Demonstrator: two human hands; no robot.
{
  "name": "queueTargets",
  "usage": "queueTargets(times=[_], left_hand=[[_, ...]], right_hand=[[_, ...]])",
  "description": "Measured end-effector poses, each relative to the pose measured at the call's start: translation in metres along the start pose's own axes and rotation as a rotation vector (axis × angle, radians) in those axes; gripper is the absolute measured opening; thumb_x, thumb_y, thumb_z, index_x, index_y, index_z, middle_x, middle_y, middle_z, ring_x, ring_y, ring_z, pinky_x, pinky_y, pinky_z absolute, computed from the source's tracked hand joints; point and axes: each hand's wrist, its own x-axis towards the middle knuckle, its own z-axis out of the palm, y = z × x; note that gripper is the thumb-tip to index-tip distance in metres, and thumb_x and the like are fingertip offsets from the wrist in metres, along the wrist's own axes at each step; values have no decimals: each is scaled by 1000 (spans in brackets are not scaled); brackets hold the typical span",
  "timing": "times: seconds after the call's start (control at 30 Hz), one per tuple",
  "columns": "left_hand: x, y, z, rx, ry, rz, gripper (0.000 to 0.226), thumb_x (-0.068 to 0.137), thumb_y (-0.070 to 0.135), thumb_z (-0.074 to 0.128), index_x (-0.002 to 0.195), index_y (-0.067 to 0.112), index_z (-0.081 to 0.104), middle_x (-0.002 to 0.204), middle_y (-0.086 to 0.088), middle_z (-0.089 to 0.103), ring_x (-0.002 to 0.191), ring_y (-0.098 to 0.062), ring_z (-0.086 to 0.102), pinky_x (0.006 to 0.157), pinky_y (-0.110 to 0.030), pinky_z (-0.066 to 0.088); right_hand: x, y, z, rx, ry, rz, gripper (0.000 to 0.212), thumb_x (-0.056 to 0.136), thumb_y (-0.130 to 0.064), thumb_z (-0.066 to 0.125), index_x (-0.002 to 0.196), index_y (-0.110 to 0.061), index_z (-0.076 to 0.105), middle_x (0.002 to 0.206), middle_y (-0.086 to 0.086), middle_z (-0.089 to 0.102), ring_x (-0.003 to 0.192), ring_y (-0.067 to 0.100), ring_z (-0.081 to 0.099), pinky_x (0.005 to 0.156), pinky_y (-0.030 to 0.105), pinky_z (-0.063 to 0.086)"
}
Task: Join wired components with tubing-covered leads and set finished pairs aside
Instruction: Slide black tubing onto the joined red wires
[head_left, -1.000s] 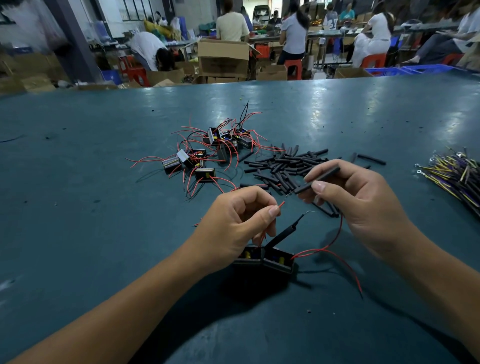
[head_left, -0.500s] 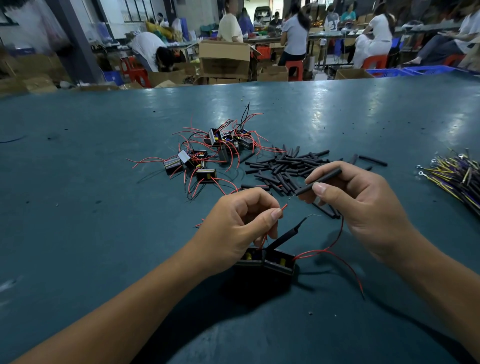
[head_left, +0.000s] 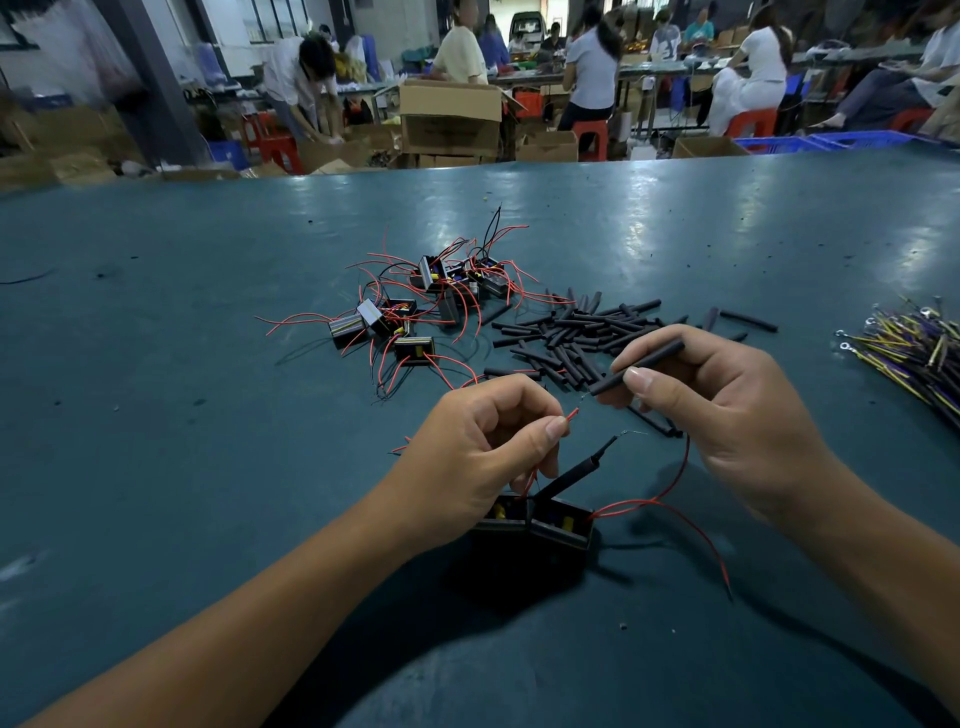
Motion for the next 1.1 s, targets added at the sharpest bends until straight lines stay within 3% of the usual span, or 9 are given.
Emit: queueTargets(times=[0.33,0.5,0.9,1.1], left_hand=[[-1,0,-2,10,-6,-1,10,98,16,59,89,12,62,68,0,66,54,-10,54,55,-19,46],[-1,1,-1,11,-4,3,10,98,14,59,89,12,62,68,0,66,53,-10,53,55,-19,45],[-3,-2,-2,13,-17,11,10,98,18,59,88,18,62,68,3,66,53,-10,52,54,-19,45],[-3,-2,-3,51,-34,28,10,100,20,58,92,17,62,70,4,64,56,-11,52,55,-22,45]], right_hand=[[1,0,-1,27,-1,-24,11,86,-15,63,95,-11,67,84,3,76,79,8,71,72,12,50],[1,1,1,-4,1,-11,10,86,-17,64,94,-13,68,87,7,76,84,16,74,74,14,51],[-3,-1,4,4,-65,3,7,88,-19,66,94,-18,70,90,8,77,88,18,74,78,16,53],[-2,-2,1,-46,-119,3,12,93,-5,62,97,-14,69,85,-3,76,80,2,70,73,9,49]])
